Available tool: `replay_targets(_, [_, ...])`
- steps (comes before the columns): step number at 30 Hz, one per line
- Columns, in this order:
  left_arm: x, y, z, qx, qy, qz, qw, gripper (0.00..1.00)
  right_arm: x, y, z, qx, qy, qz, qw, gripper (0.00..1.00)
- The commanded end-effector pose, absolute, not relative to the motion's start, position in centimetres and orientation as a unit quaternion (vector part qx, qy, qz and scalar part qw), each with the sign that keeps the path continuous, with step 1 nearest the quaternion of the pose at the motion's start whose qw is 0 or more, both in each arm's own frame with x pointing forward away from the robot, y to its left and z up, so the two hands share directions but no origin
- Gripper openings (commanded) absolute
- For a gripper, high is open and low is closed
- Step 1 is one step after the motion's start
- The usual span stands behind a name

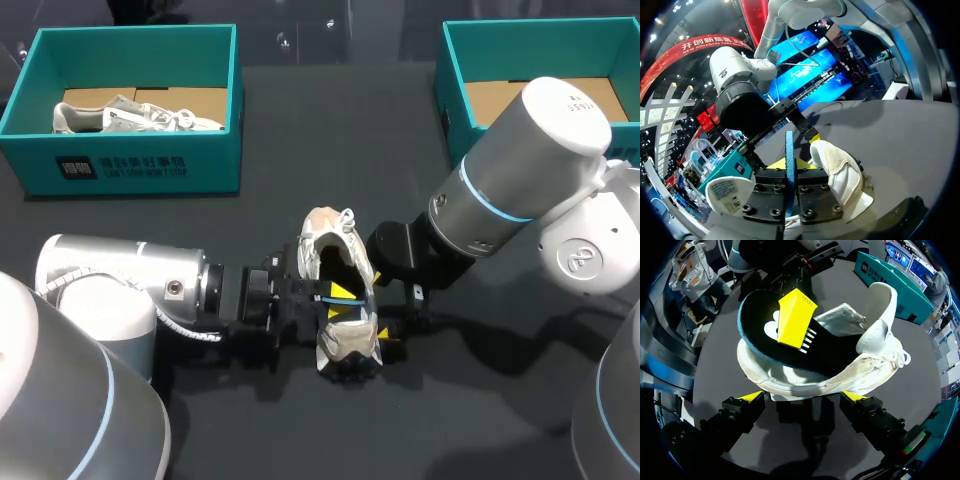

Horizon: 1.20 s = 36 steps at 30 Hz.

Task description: Take the shoe out of the shoebox, open the shoe tongue, remove and reinsert the insole, then place the shoe into the shoebox

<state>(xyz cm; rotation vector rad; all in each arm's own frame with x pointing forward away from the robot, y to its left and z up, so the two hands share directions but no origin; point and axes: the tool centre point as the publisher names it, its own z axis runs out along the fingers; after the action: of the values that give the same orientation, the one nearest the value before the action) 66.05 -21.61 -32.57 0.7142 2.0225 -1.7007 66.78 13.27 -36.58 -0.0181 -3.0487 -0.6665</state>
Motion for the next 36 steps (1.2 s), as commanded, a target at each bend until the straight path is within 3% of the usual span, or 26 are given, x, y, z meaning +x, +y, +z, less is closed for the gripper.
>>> replay_targets(1, [67.2, -23.2, -33.9, 0.252, 0.733, -0.597, 0.208, 0.00, 66.7, 13.3, -36.6, -0.006, -0.977, -0.213, 0.009, 1.00])
replay_targets(7, [67.3, -22.5, -33.9, 0.244, 0.740, -0.593, 0.205, 0.00, 66.7, 13.3, -36.6, -0.006, -0.977, -0.213, 0.009, 1.00])
replay_targets(8, [67.1, -22.4, -33.8, 0.243, 0.741, -0.592, 0.203, 0.04, 66.7, 13.3, -36.6, -0.006, -0.977, -0.213, 0.009, 1.00])
replay_targets(9, [66.9, -22.2, -33.7, 0.244, 0.741, -0.592, 0.202, 0.29, 66.7, 13.3, -36.6, -0.006, -0.977, -0.213, 0.009, 1.00])
replay_targets(10, [66.6, -22.1, -33.4, 0.244, 0.741, -0.592, 0.200, 0.44, 66.7, 13.3, -36.6, -0.006, -0.977, -0.213, 0.009, 1.00])
replay_targets(13, [65.9, -21.7, -32.5, 0.245, 0.739, -0.597, 0.195, 0.59, 66.7, 13.3, -36.6, -0.006, -0.977, -0.213, 0.009, 1.00])
replay_targets(16, [65.3, -21.2, -31.6, 0.248, 0.737, -0.597, 0.197, 0.50, 66.7, 13.3, -36.6, -0.006, -0.977, -0.213, 0.009, 1.00])
replay_targets(24, [64.5, -20.5, -30.9, 0.257, 0.741, -0.589, 0.195, 0.37, 66.7, 13.3, -36.6, -0.006, -0.977, -0.213, 0.009, 1.00])
replay_targets(26, [64.6, -20.7, -31.2, 0.258, 0.744, -0.586, 0.192, 0.22, 66.7, 13.3, -36.6, -0.006, -0.977, -0.213, 0.009, 1.00])
replay_targets(27, [64.6, -20.9, -31.4, 0.258, 0.745, -0.585, 0.190, 0.00, 66.7, 13.3, -36.6, -0.006, -0.977, -0.213, 0.009, 1.00])
replay_targets(36, [66.1, -22.7, -34.1, 0.276, 0.762, -0.553, 0.194, 0.00, 66.7, 13.3, -36.6, -0.006, -0.977, -0.213, 0.009, 1.00])
